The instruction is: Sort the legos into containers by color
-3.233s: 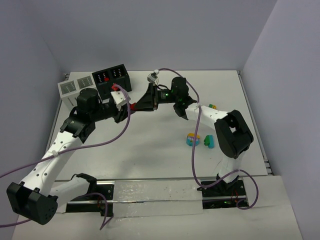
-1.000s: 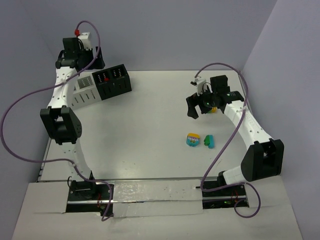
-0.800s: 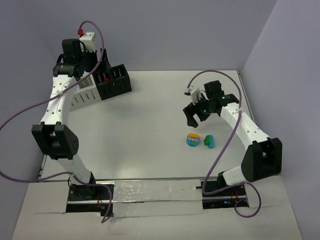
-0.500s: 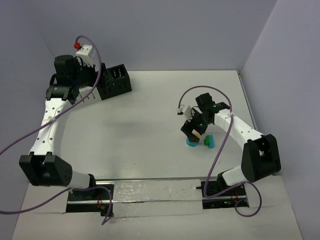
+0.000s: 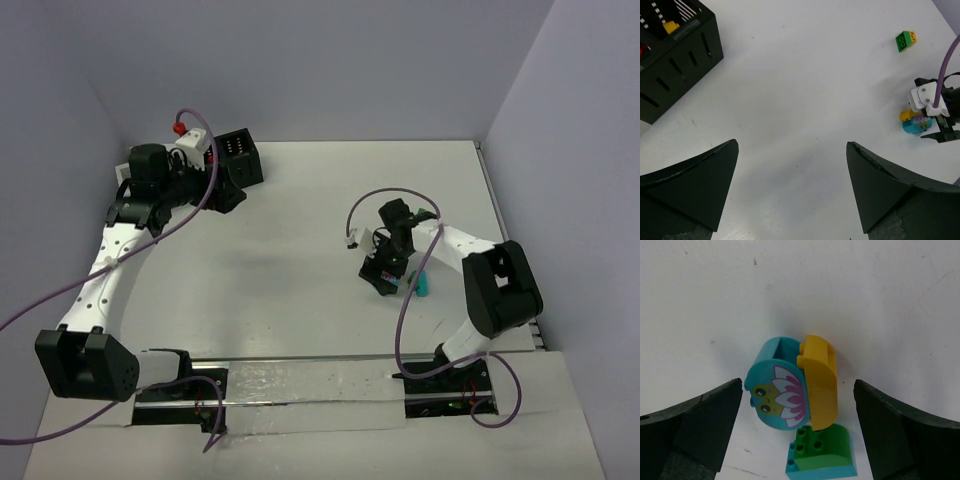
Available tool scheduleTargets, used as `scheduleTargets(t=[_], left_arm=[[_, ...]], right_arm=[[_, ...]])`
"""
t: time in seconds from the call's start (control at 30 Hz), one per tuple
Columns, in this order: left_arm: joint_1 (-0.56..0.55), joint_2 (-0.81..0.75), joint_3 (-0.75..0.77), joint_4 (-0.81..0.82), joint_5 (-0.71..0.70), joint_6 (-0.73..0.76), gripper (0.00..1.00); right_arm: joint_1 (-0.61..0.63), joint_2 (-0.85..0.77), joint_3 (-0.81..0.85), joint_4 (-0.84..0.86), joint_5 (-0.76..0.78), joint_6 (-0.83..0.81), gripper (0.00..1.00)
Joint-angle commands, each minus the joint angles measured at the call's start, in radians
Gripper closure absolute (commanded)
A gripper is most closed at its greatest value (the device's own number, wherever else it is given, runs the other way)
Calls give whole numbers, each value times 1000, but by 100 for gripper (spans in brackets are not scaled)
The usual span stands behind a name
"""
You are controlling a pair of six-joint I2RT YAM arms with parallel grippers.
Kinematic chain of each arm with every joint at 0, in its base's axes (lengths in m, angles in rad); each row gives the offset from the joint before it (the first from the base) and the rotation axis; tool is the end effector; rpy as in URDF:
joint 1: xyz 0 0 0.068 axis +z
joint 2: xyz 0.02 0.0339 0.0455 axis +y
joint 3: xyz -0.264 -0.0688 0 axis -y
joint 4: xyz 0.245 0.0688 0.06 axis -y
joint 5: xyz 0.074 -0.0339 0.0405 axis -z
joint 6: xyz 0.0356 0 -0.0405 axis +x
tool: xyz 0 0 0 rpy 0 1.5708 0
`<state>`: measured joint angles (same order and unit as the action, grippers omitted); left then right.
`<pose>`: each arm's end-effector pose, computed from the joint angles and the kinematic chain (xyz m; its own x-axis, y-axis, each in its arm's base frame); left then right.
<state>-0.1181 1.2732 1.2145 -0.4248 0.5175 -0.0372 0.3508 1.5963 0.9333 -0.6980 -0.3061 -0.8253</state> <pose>0.2795 -0.0509 0.3626 -0.4813 0.0246 -0.8762 0.5198 0.8129 -0.2627 0.2585 0.1060 0.1683 -0.3390 -0.8701 -0.3578 -0.9371 0.3458 0.0469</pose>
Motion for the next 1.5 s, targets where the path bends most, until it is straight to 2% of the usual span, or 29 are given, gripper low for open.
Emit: scheduleTargets(t=[0.0, 0.17, 0.37, 0.47, 0.57, 0.7, 0.87, 1.07, 1.33, 1.47], left_arm=[[-9, -52, -55, 89, 36, -75, 1], [-9, -81, -146, 162, 83, -201, 8], [-18, -72, -205, 178, 145, -294, 14], [-33, -59, -229, 177, 160, -346, 10], [-57, -39, -248, 197, 176, -409, 1], [-112, 13, -233, 207, 196, -446, 1], [-152, 60, -207, 236, 215, -499, 1], [-178, 87, -184, 239, 235, -529, 1], [-191, 73, -218, 313, 346, -577, 3], [-219, 71, -227, 316, 351, -573, 5]], right_arm=[[10, 10, -27, 84, 18, -38, 4], [10, -30, -97, 139, 45, -72, 16], [14, -85, -70, 138, 12, -31, 51], [47, -169, 8, 152, -96, 107, 59], [122, -222, 78, 211, -162, 232, 60], [233, -205, 193, 275, -158, 408, 60], [356, -151, 303, 312, -109, 495, 61], [415, -103, 369, 319, -67, 526, 62], [428, -72, 389, 320, -7, 531, 62], [432, -68, 394, 327, 5, 534, 62]])
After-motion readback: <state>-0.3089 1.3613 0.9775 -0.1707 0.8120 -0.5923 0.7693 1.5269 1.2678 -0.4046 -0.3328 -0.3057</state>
